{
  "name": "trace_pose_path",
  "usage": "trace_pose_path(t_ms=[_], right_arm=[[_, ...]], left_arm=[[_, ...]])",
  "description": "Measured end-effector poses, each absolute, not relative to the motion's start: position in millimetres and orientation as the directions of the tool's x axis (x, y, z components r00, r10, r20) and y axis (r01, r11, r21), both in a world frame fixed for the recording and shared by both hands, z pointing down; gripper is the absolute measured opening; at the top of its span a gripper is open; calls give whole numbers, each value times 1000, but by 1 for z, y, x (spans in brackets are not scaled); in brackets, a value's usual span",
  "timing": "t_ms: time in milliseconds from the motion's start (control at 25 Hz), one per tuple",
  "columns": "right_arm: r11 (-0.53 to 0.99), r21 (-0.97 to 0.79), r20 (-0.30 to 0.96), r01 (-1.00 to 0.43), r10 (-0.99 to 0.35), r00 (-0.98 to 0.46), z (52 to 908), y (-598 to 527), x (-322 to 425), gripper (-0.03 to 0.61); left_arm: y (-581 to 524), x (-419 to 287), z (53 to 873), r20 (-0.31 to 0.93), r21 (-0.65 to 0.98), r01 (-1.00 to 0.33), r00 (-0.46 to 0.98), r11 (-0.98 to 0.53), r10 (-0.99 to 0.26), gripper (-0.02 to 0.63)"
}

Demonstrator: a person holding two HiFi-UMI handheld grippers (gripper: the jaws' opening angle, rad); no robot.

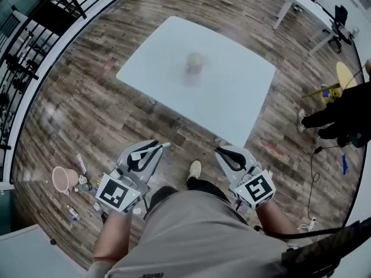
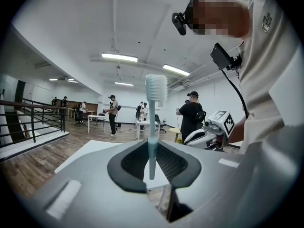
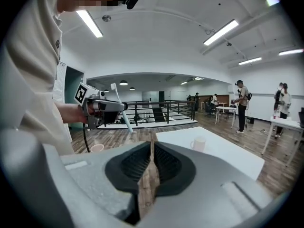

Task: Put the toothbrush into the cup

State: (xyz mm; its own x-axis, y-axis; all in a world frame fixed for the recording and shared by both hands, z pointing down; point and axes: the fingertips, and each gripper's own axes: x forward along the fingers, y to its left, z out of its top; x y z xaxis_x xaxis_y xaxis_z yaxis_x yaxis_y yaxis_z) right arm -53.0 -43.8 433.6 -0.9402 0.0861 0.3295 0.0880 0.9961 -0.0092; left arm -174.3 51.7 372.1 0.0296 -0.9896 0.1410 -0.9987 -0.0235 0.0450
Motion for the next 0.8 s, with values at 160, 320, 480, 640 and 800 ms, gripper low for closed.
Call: trace_pose_path(t_ms=[160, 320, 480, 640, 800], right_arm=[[999, -24, 353, 46, 51, -934, 443, -87, -66, 23], [999, -45, 365, 2, 18, -931, 447, -108, -87, 23], [996, -58, 383, -62, -35, -923, 450, -131, -111, 23], [986, -54, 375, -160, -128, -918, 439, -157, -135, 23], [968, -16, 379, -252, -227, -897, 427, -183, -164, 23]], left_arm=[[3, -198, 373, 137, 51, -998, 55, -48, -989, 55], [-35, -228, 376, 135, 54, -995, 93, -87, -986, 55], [-73, -261, 382, 131, 65, -988, 144, -137, -981, 55], [-109, -295, 385, 133, 77, -975, 215, -207, -967, 55], [-144, -332, 392, 139, 85, -955, 295, -285, -945, 55]])
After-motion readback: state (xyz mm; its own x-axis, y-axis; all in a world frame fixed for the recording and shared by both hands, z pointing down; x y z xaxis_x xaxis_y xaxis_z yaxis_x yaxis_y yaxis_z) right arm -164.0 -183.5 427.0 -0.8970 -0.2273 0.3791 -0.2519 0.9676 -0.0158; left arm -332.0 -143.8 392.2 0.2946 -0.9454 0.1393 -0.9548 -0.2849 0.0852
